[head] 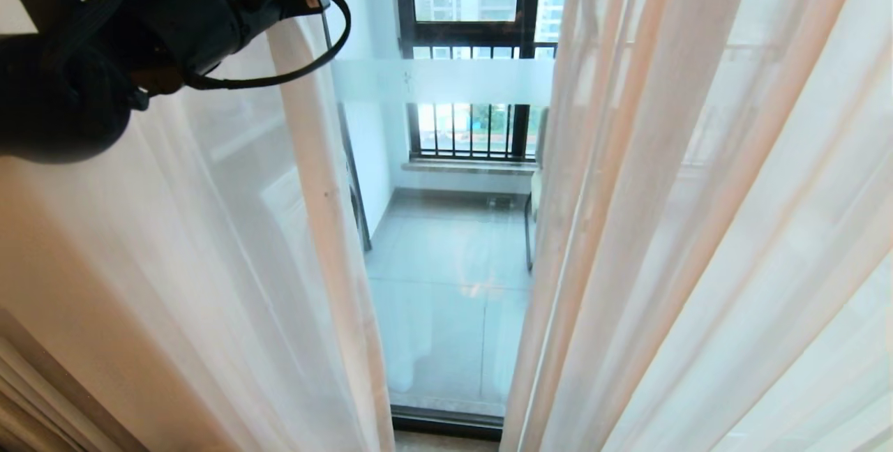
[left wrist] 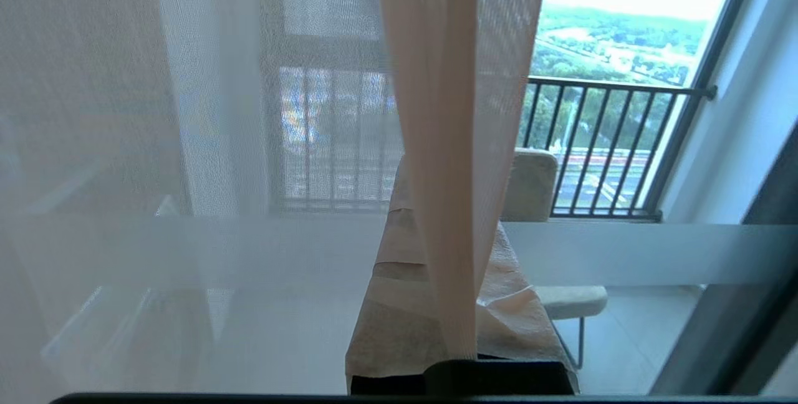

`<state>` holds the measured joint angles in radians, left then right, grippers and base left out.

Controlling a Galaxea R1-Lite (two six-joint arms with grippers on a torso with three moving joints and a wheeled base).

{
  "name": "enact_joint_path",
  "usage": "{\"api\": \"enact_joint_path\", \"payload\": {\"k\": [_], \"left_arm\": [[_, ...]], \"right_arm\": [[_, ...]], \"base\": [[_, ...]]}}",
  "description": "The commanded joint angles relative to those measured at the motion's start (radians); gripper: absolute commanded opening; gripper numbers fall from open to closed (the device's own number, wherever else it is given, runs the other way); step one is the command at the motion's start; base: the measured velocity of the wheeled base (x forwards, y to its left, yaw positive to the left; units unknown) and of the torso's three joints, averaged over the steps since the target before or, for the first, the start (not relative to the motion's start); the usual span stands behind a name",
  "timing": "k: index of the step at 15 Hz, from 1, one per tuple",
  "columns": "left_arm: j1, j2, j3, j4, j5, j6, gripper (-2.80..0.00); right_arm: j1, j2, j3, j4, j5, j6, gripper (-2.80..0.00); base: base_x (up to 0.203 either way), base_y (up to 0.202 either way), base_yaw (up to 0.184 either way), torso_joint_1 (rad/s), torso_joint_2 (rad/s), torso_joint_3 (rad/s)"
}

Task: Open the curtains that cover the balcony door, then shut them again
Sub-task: Close the inner curtains on both sides

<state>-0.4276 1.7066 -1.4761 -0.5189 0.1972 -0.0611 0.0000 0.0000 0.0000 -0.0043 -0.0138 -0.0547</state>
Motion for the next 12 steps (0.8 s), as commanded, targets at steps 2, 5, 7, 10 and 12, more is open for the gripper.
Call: {"api": "enact_joint_path", "payload": {"k": [2, 5, 7, 10, 12], "left_arm": [[-0.039, -0.021, 0.011, -0.003, 0.002, 0.0, -2.8], [-0.074, -0.021, 0.01, -0.003, 0.003, 0.0, -2.8], [-0.099, -0.021, 0.008, -0.003, 0.004, 0.0, -2.8], [-0.133, -0.028, 0.007, -0.003, 0.004, 0.0, -2.8], [-0.148, -0.031, 0.007, -0.003, 0.001, 0.0, -2.8]], "right_arm": [[0.0, 0.0, 0.0, 0.0, 0.0, -0.001, -2.8], [0.0, 0.0, 0.0, 0.0, 0.0, -0.001, -2.8], [0.0, 0.0, 0.0, 0.0, 0.0, -0.001, -2.8], [0.0, 0.0, 0.0, 0.0, 0.0, -0.001, -2.8], [0.0, 0.0, 0.0, 0.0, 0.0, -0.001, -2.8]], "base": [[0.0, -0.191, 0.004, 0.002, 0.0, 0.004], [0.0, -0.19, 0.004, -0.001, 0.0, 0.001], [0.0, -0.189, 0.003, 0.002, 0.0, 0.007], [0.0, -0.191, 0.002, 0.004, 0.0, 0.005], [0.0, -0.19, 0.003, 0.003, 0.0, 0.002]]}}
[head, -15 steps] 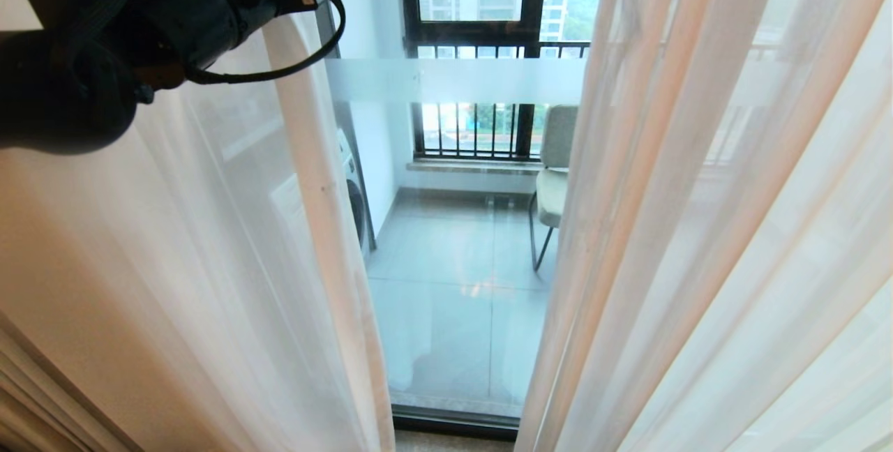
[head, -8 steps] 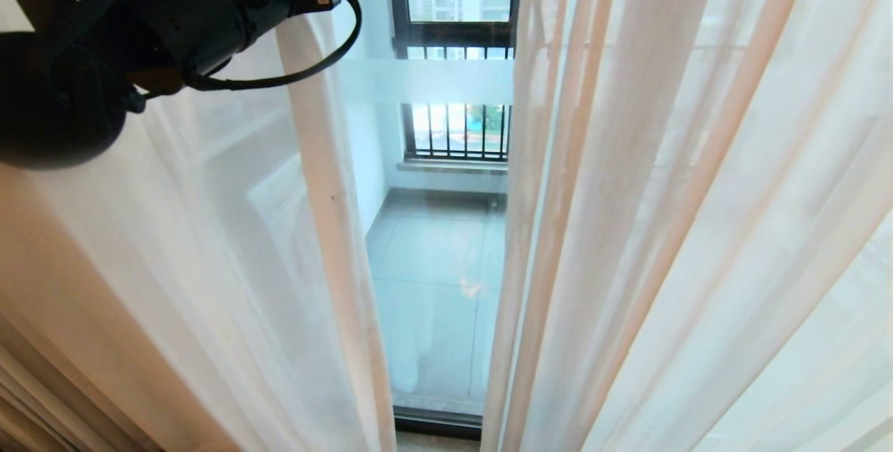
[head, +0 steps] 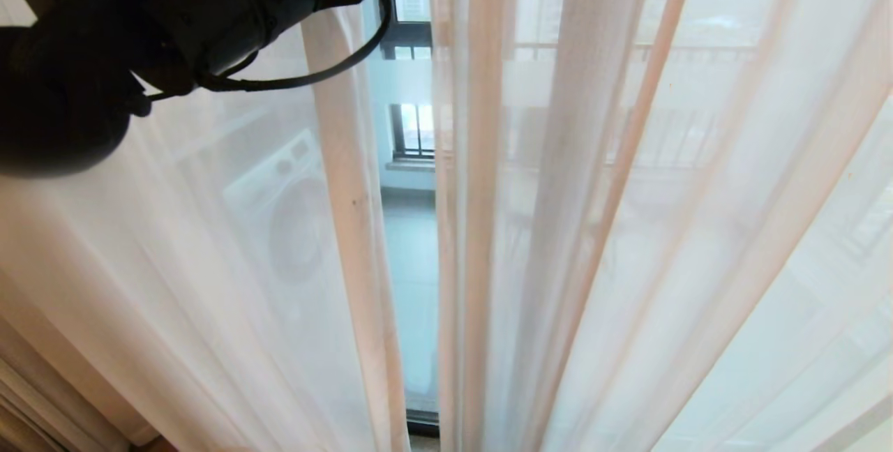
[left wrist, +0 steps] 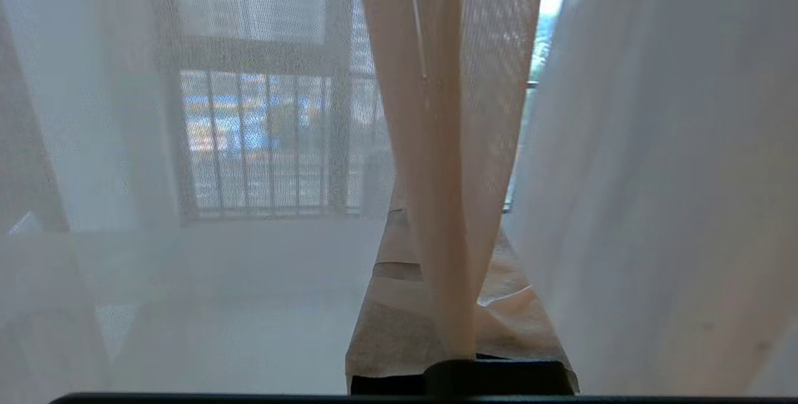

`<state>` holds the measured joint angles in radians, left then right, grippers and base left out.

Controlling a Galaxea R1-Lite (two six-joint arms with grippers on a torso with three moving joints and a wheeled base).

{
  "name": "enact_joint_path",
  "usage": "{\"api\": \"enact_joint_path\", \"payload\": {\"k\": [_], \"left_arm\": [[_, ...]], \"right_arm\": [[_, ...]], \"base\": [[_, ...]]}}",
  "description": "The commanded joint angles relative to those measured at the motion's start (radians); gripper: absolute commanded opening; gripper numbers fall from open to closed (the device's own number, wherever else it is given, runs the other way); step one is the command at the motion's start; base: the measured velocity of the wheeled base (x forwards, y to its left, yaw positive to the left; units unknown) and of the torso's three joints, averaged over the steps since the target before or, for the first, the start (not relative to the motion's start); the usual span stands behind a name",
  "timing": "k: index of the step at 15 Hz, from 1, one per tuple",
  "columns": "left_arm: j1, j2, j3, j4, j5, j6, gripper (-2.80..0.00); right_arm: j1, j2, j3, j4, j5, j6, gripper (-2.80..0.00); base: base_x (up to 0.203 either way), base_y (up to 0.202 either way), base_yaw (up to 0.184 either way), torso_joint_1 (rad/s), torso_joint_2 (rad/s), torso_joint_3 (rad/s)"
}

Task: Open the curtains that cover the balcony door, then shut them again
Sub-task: Close the inner curtains on both sides

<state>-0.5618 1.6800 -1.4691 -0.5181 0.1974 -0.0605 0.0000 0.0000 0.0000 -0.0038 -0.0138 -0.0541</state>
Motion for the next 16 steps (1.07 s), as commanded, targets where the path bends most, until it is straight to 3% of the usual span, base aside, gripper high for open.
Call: {"api": "enact_joint_path", "payload": {"k": [1, 16], "left_arm": [[-0.022, -0.009, 0.0, -0.002, 0.0, -0.001, -2.8], [-0.085, -0.009, -0.004, -0.002, -0.001, -0.001, -2.8]], "right_arm": [[0.0, 0.0, 0.0, -0.001, 0.0, -0.001, -2.8], [0.0, 0.0, 0.0, -0.001, 0.0, -0.001, -2.8]], "base": [[0.0, -0.194, 0.005, 0.003, 0.0, 0.002], [0.0, -0.185, 0.001, 0.003, 0.0, 0.003]]}}
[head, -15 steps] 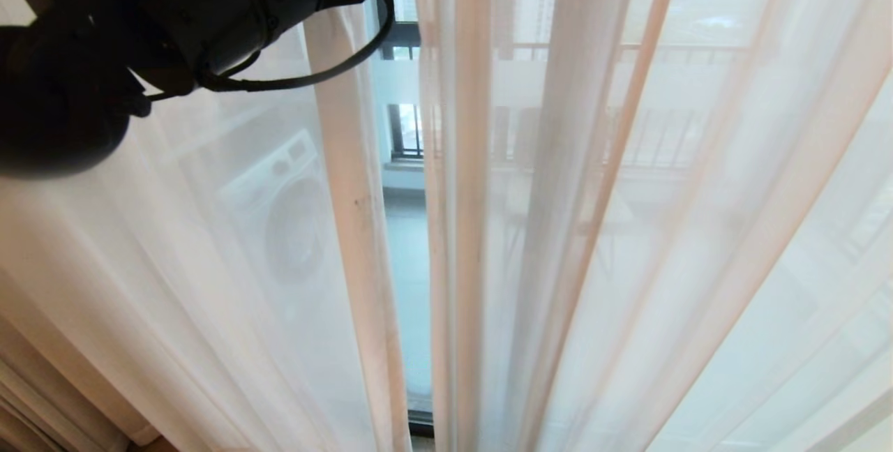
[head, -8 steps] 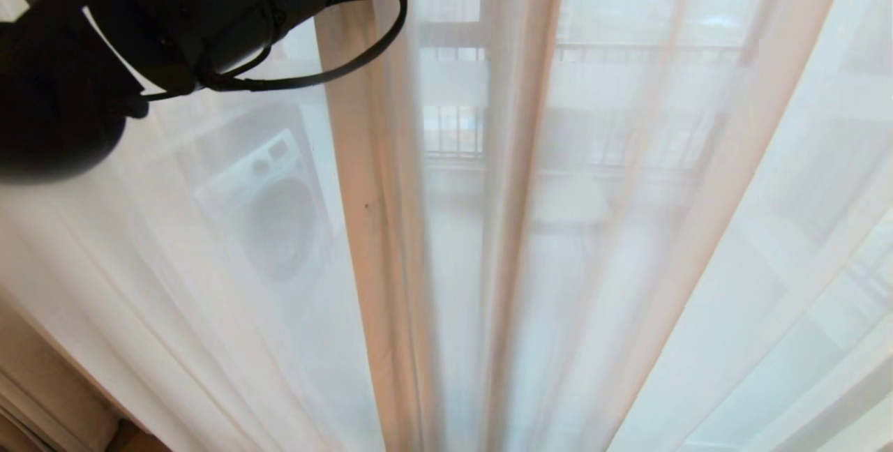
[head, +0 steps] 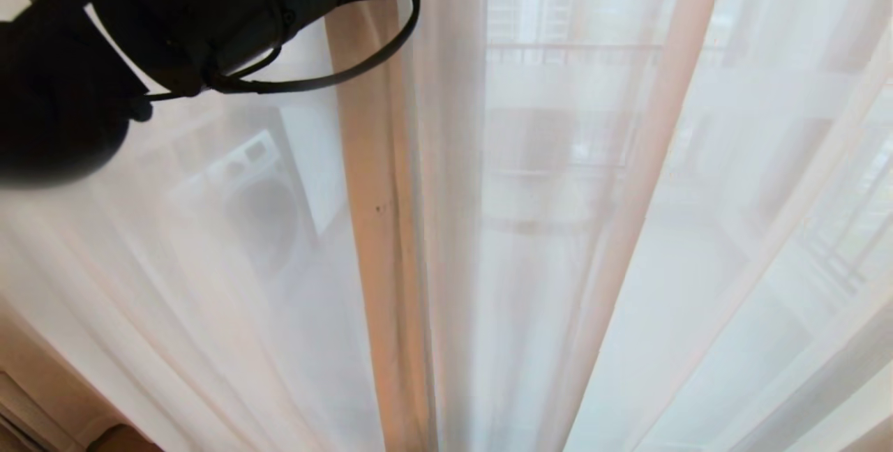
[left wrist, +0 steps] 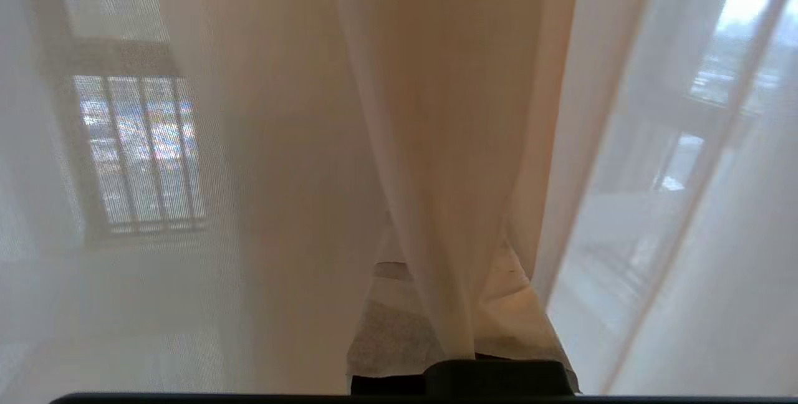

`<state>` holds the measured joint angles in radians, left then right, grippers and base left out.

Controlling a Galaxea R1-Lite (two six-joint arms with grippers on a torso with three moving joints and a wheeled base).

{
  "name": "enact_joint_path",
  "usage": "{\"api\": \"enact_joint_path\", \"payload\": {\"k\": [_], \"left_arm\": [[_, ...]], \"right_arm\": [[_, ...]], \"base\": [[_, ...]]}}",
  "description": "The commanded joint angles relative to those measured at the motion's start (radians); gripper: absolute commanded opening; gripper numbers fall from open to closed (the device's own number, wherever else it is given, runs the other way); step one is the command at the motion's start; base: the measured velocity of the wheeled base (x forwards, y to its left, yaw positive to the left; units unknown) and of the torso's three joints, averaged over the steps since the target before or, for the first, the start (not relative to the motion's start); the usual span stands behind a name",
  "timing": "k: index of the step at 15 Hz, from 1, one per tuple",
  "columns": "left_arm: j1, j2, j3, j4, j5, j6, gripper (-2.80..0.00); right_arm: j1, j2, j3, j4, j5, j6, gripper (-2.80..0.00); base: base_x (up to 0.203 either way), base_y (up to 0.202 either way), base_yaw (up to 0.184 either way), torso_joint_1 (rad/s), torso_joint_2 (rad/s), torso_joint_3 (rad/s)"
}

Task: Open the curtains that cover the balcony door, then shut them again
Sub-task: Close the inner curtains on both sides

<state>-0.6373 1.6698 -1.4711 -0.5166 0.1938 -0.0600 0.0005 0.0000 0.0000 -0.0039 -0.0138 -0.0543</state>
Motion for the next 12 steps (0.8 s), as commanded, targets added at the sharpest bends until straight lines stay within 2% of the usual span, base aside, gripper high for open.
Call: {"api": "enact_joint_path", "payload": {"k": [1, 7, 12], "left_arm": [[-0.015, 0.003, -0.006, -0.002, 0.003, -0.001, -2.8], [-0.062, 0.055, -0.072, 0.005, -0.001, -0.001, -2.8], [-0.139, 0.18, -0.245, 0.013, 0.001, 0.0, -2.8]], "right_arm": [[0.0, 0.0, 0.0, -0.001, 0.0, -0.001, -2.8], [0.0, 0.0, 0.0, -0.001, 0.0, -0.001, -2.8], [0.0, 0.0, 0.0, -0.001, 0.0, -0.001, -2.8]], "base": [[0.0, -0.064, 0.002, -0.003, 0.0, 0.006], [0.0, 0.0, 0.0, 0.0, 0.0, 0.0], [0.0, 0.0, 0.0, 0.0, 0.0, 0.0]]}}
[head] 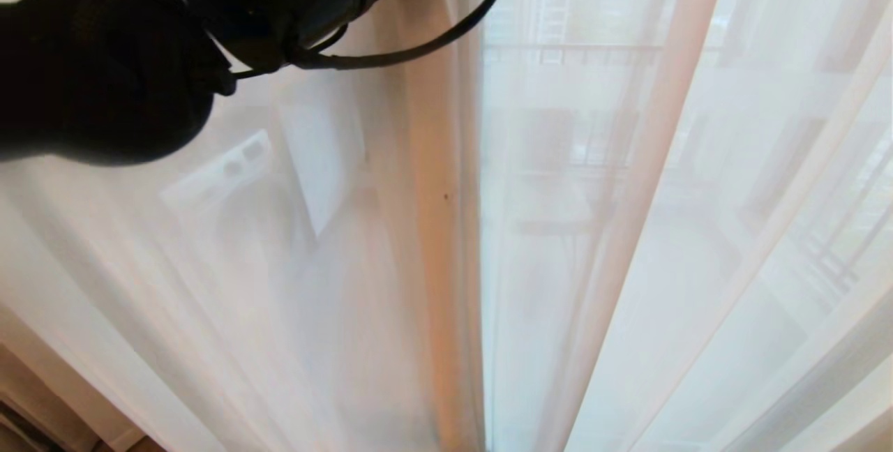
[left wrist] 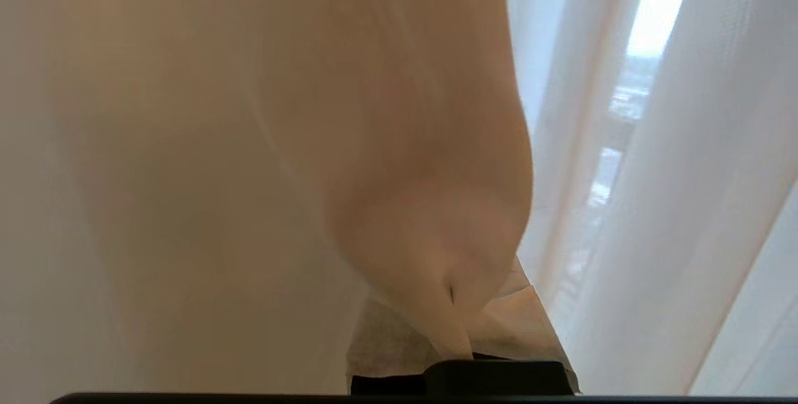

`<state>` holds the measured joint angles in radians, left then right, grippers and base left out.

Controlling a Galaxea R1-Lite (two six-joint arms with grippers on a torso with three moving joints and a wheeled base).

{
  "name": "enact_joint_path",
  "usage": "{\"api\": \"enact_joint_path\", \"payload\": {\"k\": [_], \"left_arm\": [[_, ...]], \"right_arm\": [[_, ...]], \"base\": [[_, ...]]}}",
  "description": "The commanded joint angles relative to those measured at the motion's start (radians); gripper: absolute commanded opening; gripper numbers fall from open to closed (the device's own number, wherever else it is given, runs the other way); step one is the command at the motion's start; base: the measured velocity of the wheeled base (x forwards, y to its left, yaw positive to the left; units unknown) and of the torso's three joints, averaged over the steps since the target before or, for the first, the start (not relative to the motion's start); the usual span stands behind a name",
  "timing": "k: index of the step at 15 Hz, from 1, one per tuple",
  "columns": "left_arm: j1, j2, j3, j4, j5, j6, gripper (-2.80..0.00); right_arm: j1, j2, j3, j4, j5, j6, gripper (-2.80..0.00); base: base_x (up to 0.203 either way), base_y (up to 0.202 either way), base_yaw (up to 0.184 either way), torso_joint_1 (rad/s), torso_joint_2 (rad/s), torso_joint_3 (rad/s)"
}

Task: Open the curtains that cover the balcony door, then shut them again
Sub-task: Close the inner curtains on both sides

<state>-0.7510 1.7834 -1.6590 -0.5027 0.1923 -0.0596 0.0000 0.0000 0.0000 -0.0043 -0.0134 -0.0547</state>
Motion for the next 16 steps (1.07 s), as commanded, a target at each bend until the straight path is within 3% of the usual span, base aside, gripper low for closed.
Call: {"api": "enact_joint_path", "payload": {"k": [1, 6, 10, 16], "left_arm": [[-0.044, 0.097, -0.102, 0.007, 0.002, 0.0, -2.8], [-0.147, 0.277, -0.339, 0.069, -0.002, 0.0, -2.8], [-0.193, 0.334, -0.34, 0.067, -0.025, -0.002, -2.8], [-0.177, 0.327, -0.34, 0.064, -0.011, -0.004, -2.8]], "right_arm": [[0.0, 0.0, 0.0, 0.0, 0.0, -0.001, -2.8], [0.0, 0.0, 0.0, 0.0, 0.0, -0.001, -2.8], [0.0, 0.0, 0.0, 0.0, 0.0, -0.001, -2.8], [0.0, 0.0, 0.0, 0.0, 0.0, -0.001, -2.8]], "base": [[0.0, 0.0, 0.0, 0.0, 0.0, 0.0], [0.0, 0.0, 0.0, 0.0, 0.0, 0.0], [0.0, 0.0, 0.0, 0.0, 0.0, 0.0], [0.0, 0.0, 0.0, 0.0, 0.0, 0.0]]}}
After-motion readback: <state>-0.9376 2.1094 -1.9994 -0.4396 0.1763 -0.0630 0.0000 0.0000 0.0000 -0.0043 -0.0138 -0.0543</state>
